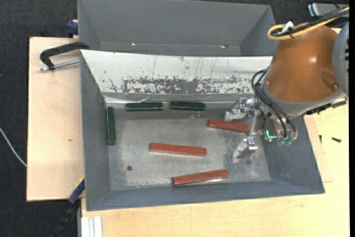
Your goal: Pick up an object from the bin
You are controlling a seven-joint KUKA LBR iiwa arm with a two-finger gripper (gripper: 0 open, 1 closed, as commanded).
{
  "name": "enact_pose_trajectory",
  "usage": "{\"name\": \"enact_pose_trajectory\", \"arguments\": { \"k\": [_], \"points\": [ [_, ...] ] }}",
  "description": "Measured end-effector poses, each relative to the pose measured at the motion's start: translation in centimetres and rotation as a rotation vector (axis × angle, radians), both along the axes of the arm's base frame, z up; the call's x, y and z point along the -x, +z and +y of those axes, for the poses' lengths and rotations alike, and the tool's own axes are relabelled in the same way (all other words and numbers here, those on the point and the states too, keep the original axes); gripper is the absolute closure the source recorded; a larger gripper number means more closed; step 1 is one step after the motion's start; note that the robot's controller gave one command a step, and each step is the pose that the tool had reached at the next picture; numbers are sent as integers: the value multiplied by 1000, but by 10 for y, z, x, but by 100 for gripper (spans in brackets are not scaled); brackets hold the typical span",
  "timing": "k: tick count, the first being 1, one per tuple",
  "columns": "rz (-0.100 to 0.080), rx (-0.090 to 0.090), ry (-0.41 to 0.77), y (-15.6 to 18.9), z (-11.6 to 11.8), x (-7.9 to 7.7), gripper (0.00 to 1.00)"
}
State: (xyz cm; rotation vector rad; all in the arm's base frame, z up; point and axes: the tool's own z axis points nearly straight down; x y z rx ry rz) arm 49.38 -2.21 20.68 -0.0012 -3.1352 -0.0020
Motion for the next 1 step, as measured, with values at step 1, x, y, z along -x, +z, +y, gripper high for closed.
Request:
{"name": "enact_pose_trajectory", "arguments": {
  "k": [1],
  "points": [
    [-8,1,1,3,0,-2,0]
  ]
}}
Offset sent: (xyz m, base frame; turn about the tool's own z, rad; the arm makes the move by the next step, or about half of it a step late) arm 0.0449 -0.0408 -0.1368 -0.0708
